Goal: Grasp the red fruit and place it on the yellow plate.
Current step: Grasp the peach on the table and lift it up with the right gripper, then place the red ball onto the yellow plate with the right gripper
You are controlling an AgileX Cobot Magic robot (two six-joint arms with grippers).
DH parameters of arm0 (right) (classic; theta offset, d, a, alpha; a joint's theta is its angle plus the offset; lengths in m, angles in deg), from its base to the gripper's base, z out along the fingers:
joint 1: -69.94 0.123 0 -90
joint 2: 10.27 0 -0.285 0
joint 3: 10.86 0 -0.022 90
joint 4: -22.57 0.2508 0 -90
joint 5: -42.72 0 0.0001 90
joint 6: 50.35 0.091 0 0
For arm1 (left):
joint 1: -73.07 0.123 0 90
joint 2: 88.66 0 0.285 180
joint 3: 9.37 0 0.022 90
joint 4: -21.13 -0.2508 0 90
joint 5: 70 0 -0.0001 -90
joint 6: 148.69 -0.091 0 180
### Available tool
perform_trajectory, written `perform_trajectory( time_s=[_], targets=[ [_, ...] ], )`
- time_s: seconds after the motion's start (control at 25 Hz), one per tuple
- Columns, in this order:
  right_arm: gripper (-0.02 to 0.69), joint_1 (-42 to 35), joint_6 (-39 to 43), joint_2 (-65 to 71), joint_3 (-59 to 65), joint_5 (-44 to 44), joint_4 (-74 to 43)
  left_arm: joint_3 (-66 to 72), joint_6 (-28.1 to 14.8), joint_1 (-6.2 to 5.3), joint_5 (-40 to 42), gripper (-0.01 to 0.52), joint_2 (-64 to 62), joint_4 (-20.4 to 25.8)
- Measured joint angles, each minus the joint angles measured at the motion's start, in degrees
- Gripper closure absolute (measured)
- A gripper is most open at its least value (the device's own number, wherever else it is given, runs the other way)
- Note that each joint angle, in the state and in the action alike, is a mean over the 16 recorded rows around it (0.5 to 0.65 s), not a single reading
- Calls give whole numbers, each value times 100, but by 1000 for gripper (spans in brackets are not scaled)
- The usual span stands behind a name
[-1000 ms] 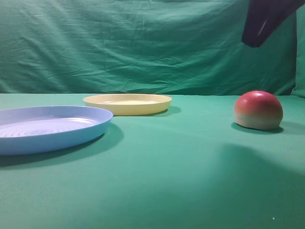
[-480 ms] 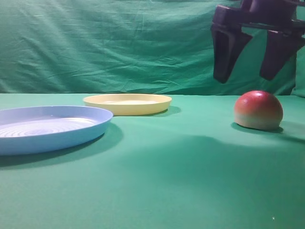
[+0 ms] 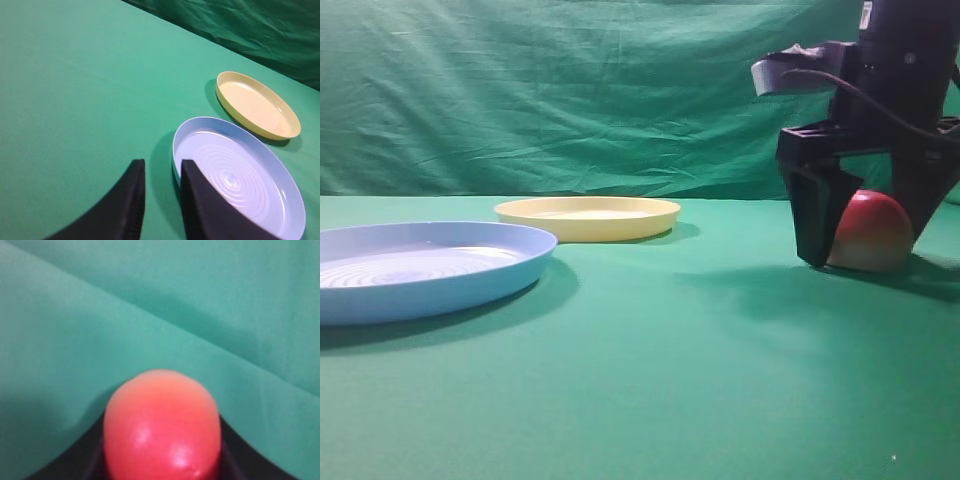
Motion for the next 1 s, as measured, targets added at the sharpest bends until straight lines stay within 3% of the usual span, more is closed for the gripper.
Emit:
perform_trajectory(
  time_s=[0.28, 0.56, 0.72, 1.0],
  targets=[
    [425, 110, -355, 117, -1002, -66, 730, 0, 0, 0, 0, 357, 0, 0],
    [433, 473, -1020, 669, -2330, -265, 1486, 0, 0, 0, 0, 357, 0, 0],
    [379, 710, -1417, 1164, -2916, -419, 1728, 0, 0, 0, 0, 357, 0, 0],
    [200, 950, -1777, 1841, -3471, -562, 1866, 0, 0, 0, 0, 357, 0, 0]
  ],
)
